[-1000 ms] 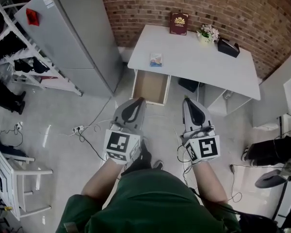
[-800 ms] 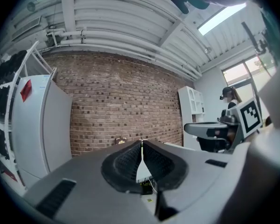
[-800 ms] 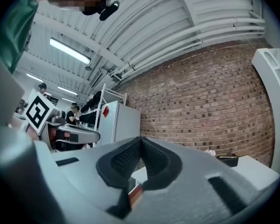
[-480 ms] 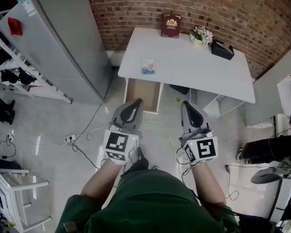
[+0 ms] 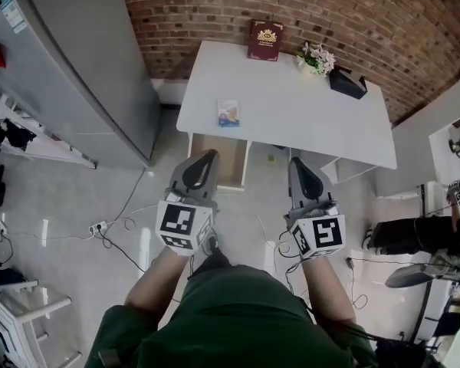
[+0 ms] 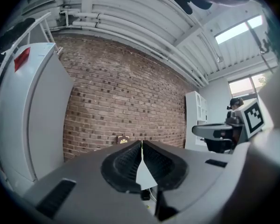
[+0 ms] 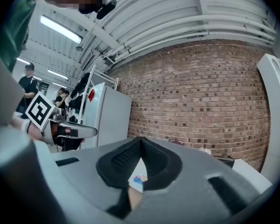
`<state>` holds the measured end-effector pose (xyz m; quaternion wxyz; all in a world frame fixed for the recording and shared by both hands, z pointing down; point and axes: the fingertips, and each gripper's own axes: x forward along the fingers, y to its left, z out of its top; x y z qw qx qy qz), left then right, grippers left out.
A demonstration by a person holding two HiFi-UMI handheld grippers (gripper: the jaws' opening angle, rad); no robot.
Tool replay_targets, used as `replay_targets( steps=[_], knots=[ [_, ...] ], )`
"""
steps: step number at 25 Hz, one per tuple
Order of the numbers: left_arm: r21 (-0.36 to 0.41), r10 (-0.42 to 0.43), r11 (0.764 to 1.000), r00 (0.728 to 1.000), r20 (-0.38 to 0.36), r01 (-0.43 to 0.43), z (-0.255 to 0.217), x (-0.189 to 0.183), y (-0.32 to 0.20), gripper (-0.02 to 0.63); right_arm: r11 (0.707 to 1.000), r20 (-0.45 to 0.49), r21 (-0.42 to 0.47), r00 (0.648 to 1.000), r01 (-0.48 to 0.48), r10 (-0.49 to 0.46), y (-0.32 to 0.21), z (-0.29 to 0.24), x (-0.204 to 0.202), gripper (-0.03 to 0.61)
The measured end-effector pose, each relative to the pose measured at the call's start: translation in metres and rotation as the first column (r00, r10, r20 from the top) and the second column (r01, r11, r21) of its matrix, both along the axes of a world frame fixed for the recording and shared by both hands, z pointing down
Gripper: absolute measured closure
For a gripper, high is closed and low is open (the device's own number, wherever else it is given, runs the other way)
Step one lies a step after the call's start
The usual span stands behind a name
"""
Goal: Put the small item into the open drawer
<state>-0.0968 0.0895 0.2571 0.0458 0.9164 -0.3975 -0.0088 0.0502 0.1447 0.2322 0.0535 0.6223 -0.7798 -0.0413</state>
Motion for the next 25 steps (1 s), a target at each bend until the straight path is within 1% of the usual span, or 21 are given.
replay_targets(
  steps=[5, 8, 11, 14, 18, 25],
  knots=[
    [-0.038, -0.003, 0.999, 1.0, -0.015, 0.003, 0.016, -0.015, -0.031, 0.603, 0.999, -0.015, -0.032, 1.0, -0.021, 0.02, -0.029, 0.011, -0.006, 0.575],
    [-0.058, -0.011, 0.998, 1.0, -0.017, 0.01, 0.022, -0.024, -0.043, 0.603, 0.999, -0.02, -0.051, 1.0, -0.015, 0.014, -0.039, 0.016, -0.014, 0.575],
    [-0.067, -0.016, 0.998, 1.0, -0.016, 0.015, 0.025, -0.028, -0.057, 0.603, 0.999, -0.024, -0.053, 1.0, -0.007, 0.006, -0.051, 0.016, -0.018, 0.575],
    [-0.077, -0.016, 0.997, 1.0, -0.015, 0.015, 0.031, -0.022, -0.068, 0.603, 0.998, -0.017, -0.062, 1.0, -0.006, 0.005, -0.061, 0.022, -0.014, 0.575],
    [-0.085, -0.023, 0.996, 1.0, 0.002, 0.023, 0.038, -0.006, -0.075, 0.603, 0.997, 0.017, -0.073, 1.0, 0.003, -0.002, -0.076, 0.034, 0.005, 0.575],
    [-0.08, -0.105, 0.991, 0.993, 0.055, 0.109, 0.04, 0.014, -0.108, 0.603, 0.994, 0.067, -0.047, 0.993, 0.099, -0.095, -0.129, 0.036, 0.026, 0.575]
  ],
)
